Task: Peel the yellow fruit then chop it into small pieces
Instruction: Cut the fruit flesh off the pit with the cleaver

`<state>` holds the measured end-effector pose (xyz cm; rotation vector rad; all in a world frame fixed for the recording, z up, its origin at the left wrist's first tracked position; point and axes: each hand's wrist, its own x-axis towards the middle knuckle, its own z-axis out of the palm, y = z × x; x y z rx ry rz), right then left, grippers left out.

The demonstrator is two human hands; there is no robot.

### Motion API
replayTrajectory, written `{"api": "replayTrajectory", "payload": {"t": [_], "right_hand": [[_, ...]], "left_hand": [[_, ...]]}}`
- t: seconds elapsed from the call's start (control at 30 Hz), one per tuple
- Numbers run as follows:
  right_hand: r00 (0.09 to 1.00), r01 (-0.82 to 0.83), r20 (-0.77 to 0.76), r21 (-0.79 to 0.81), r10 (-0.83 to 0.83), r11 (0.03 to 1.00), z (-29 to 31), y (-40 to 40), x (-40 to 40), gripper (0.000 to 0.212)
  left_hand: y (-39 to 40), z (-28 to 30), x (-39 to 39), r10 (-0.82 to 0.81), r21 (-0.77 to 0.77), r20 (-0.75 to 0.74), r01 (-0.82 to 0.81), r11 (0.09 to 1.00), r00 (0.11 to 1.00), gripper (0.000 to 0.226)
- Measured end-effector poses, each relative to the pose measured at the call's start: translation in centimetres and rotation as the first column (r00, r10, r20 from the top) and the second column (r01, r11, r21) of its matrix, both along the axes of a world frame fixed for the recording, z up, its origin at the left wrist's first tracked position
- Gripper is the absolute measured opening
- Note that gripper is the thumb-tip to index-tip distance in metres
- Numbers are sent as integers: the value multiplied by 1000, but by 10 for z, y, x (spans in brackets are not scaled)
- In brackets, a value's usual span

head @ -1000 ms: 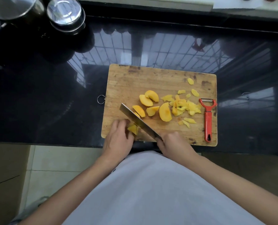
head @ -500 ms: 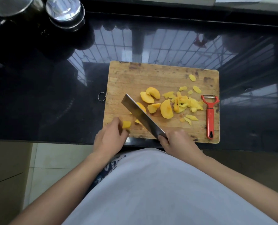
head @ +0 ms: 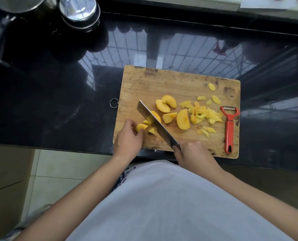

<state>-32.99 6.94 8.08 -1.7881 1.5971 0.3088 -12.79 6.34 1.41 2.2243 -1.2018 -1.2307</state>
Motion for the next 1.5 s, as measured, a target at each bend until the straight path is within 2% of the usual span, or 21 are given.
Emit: {"api": "replayTrajectory", "payload": {"t": [0.13, 0.4, 0.67, 0.93, 1.07, 1.2, 1.33, 1.5], "right_hand": [[999, -34, -4, 44, 34, 998, -3, -3, 9, 26], [986, -153, -63, 65, 157, 986, -10, -1, 18, 20], [988, -136, -71, 35, 138, 990, -13, 4, 16, 17], [993, -60, -91, 144, 74, 988, -24, 3, 26, 14], [999, -14, -44, 92, 18, 996, -29, -2, 33, 13], [994, 89, 59, 52, -92, 995, -29, -1, 28, 22], [989, 88, 118, 9, -88, 996, -20, 3, 17, 22], [990, 108, 94, 7, -108, 994, -16, 7, 7, 22]], "left_hand": [[-5, -3, -2, 121, 41, -81, -118, 992, 989, 15], [-8, -3, -2, 215, 98, -167, -200, 975, 962, 17], [-9, -6, 0, 217, 113, -207, -198, 974, 954, 21], [-12, -7, 3, 147, 113, -195, -127, 985, 970, 22], [-13, -6, 5, 108, 104, -174, -91, 990, 979, 22], [-5, -4, 12, -100, 22, -36, 100, 995, 994, 18], [12, -5, 21, -180, -63, 83, 186, 981, 980, 25], [19, -4, 21, -201, -75, 29, 202, 976, 979, 29]]}}
